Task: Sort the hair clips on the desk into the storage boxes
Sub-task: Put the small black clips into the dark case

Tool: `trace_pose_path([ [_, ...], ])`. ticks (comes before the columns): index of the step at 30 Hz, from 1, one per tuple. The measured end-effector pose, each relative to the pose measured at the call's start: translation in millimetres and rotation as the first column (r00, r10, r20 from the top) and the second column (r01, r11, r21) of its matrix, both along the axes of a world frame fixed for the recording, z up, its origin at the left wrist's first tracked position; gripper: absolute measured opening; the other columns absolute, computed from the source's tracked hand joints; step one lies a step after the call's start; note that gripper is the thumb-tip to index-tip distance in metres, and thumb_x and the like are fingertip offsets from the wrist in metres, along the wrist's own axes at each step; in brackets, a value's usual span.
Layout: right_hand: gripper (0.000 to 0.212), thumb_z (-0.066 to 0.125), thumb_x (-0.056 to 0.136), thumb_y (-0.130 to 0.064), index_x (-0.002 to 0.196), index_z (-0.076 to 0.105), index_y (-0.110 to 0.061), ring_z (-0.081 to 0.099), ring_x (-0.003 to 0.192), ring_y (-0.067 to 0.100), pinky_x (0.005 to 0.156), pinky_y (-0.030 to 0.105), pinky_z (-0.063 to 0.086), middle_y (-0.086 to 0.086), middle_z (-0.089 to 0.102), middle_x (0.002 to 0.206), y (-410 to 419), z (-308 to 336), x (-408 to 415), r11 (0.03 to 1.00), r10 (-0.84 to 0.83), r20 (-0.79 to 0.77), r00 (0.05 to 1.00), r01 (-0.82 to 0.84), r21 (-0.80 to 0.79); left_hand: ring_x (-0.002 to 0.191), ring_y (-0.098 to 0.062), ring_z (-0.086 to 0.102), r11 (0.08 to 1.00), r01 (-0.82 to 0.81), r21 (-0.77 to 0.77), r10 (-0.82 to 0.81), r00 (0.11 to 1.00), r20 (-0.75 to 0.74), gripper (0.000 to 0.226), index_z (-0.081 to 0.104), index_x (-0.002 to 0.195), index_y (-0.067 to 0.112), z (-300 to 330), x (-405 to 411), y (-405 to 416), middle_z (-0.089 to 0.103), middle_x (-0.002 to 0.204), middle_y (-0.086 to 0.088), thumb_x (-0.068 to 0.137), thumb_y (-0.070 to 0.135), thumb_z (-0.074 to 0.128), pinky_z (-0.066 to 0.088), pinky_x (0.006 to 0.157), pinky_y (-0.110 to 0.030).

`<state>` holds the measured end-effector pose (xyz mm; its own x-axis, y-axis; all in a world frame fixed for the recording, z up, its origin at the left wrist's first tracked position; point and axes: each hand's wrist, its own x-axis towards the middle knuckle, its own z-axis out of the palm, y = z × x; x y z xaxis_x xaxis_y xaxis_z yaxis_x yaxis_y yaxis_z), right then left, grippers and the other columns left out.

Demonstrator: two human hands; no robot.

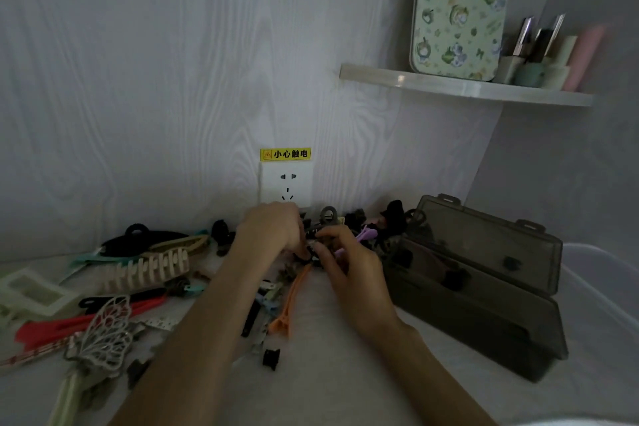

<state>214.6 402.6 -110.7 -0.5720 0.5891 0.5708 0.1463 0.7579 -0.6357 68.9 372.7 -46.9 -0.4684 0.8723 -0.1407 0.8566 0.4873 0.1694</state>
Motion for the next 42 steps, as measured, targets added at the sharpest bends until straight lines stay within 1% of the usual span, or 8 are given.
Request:
trace_pose_path([
  [11,0.025,0.062,0.086,-0.024,0.111,0.059,-0.020,0.065,0.078,0.001,0.070,0.013,0.052,-0.009,0.067,0.089,-4.4,46.6,52.1,0.952,-0.217,-0.267,0.939,0.265,0.157,0.103,-0.024,0.058,0.981,-0.025,0.191,0.085,0.947,-0.309,0.020,0.058,0.107,0.008,24.4,32.7,-11.5,0.061,0.110,-0.007,0.088,0.012,0.052,0.042,0.081,-0.031],
  [15,0.034,0.065,0.085,-0.027,0.117,0.055,-0.024,0.065,0.084,0.008,0.073,0.024,0.054,-0.008,0.067,0.097,26.1,59.8,91.1,0.917,-0.397,0.118,0.910,0.387,0.098,0.095,-0.013,0.064,0.862,0.174,0.476,-0.197,0.980,-0.002,0.023,0.070,0.103,0.027,35.1,43.6,-8.8,0.070,0.103,0.007,0.083,0.037,0.066,0.046,0.077,-0.026],
  [18,0.037,0.063,0.085,-0.031,0.122,0.057,-0.025,0.057,0.087,0.007,0.076,0.021,0.043,-0.004,0.066,0.108,39.2,59.7,104.5,0.904,-0.423,0.370,0.827,0.415,0.105,0.092,-0.005,0.064,0.760,0.309,0.572,-0.492,0.849,0.194,0.024,0.070,0.103,0.027,24.1,65.1,1.7,0.072,0.103,0.008,0.083,0.039,0.065,0.051,0.087,-0.031],
  [22,0.024,0.061,0.087,-0.025,0.111,0.064,-0.024,0.060,0.082,0.008,0.077,0.022,0.045,-0.004,0.068,0.102,42.4,72.0,107.3,0.890,-0.455,0.322,0.830,0.425,0.164,0.108,-0.010,0.061,0.794,0.334,0.508,-0.547,0.755,0.360,0.039,0.058,0.125,0.021,5.4,66.3,12.7,0.066,0.119,0.000,0.089,0.036,0.060,0.047,0.098,-0.032],
  [27,0.020,0.058,0.087,-0.012,0.100,0.070,-0.019,0.062,0.082,0.007,0.073,0.008,0.048,-0.007,0.068,0.092,52.0,83.1,69.8,0.967,-0.242,0.379,0.893,0.189,0.171,0.112,-0.024,0.050,0.844,0.415,0.339,-0.464,0.882,0.076,0.030,0.062,0.120,0.023,-20.1,36.9,17.2,0.059,0.120,-0.004,0.092,0.022,0.053,0.046,0.089,-0.038],
  [30,0.022,0.055,0.089,-0.024,0.104,0.069,-0.018,0.061,0.092,0.016,0.094,0.035,0.046,0.000,0.069,0.098,63.3,66.1,45.6,0.980,-0.170,0.691,0.703,0.047,0.193,0.113,-0.021,0.044,0.849,0.412,0.330,-0.400,0.910,-0.106,0.028,0.064,0.113,0.031,-25.9,34.6,15.9,0.057,0.116,-0.001,0.086,0.027,0.062,0.040,0.086,-0.032],
  [34,0.038,0.057,0.085,-0.041,0.113,0.064,-0.016,0.052,0.113,0.020,0.111,0.040,0.025,0.005,0.061,0.120,74.3,65.0,34.4,0.989,-0.110,0.855,0.506,0.137,0.046,0.106,-0.020,0.053,0.896,0.288,0.337,-0.209,0.945,-0.253,0.020,0.071,0.098,0.030,-17.7,24.0,14.5,0.061,0.107,-0.001,0.082,0.019,0.066,0.041,0.080,-0.029],
  [42,0.031,0.071,0.073,-0.030,0.103,0.065,-0.028,0.048,0.116,0.020,0.112,0.048,0.023,-0.004,0.057,0.116,83.2,56.5,21.5,0.975,-0.047,0.812,0.582,0.203,-0.090,0.109,-0.015,0.053,0.883,0.460,0.096,-0.469,0.857,0.212,0.048,0.062,0.116,0.024,-0.5,32.2,11.9,0.055,0.121,0.003,0.072,0.035,0.078,0.047,0.091,-0.030],
])
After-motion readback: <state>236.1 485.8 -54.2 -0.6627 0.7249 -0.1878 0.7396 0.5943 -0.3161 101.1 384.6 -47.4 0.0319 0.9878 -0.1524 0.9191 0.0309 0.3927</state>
